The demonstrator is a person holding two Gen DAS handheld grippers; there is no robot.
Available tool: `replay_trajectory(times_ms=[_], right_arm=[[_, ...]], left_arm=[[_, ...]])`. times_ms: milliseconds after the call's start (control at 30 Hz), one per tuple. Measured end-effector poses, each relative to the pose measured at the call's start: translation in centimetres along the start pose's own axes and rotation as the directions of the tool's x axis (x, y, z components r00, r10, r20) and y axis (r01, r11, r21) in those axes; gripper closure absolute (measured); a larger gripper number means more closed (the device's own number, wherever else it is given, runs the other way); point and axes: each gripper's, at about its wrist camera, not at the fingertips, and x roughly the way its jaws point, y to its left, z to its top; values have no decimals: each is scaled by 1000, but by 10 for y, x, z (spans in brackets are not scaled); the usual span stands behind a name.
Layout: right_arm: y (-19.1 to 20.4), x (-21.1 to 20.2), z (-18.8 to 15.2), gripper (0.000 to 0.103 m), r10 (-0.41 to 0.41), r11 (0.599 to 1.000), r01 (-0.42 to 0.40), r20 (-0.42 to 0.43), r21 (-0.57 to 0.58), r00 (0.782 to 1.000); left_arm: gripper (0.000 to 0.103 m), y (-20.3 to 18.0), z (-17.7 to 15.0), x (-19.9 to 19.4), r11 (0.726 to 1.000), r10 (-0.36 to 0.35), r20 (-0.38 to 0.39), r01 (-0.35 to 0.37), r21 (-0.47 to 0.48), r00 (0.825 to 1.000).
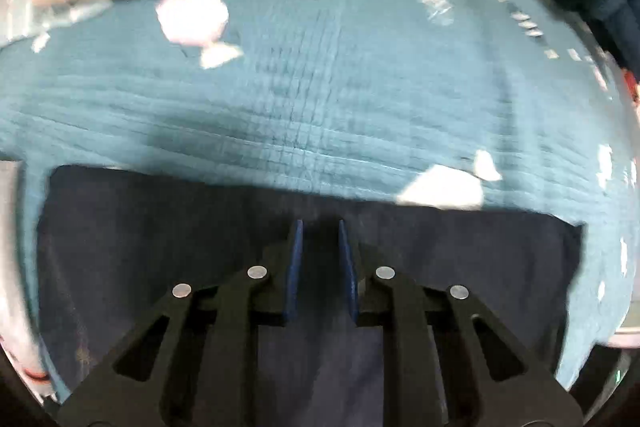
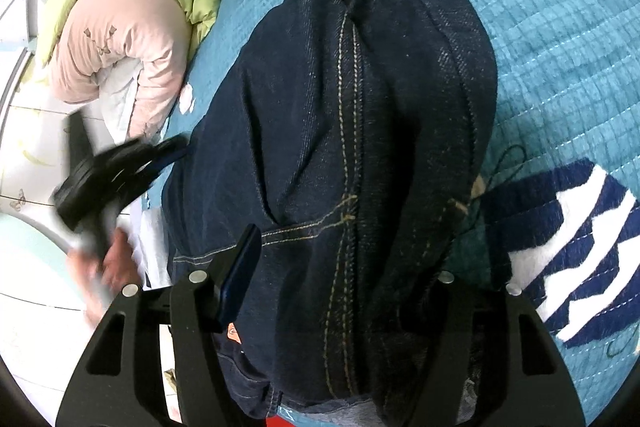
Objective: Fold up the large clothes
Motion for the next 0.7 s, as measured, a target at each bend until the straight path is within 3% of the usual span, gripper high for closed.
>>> replay_trajectory(times_ms=[67, 167, 267, 367, 467, 600, 667, 700], right_arm=[[0, 1, 1, 44, 5, 1000, -5, -6, 6, 1000], [-1, 0, 2, 44, 8, 1000, -8, -9, 18, 1000], [0, -2, 0, 44, -6, 1000, 6, -7, -1, 1000], [3, -1, -1, 44, -22, 1000, 22, -5, -11, 1000], [4, 0, -2, 44, -18, 1000, 18, 2, -3, 1000], [5, 0, -4, 45, -31, 999, 31, 14, -13, 999], [6, 1, -6, 44, -34, 999, 34, 20, -16, 999], [6, 1, -6, 43, -33, 999, 33, 25, -10, 999]], left_arm=[[85, 0, -15, -3, 1000, -3, 84, 1, 18, 996], [85, -6, -55, -12, 994, 30, 145, -45, 103, 989], [85, -4, -92, -26, 989, 37, 209, -65, 129, 977], [86, 4, -120, -38, 996, 22, 219, -40, 79, 975], [85, 4, -142, -45, 994, 24, 237, -49, 100, 971], [85, 14, -172, -49, 996, -17, 217, -2, 85, 976], [85, 17, -198, -48, 995, -8, 198, -12, 97, 980], [85, 16, -209, -52, 991, 12, 224, -41, 124, 974]])
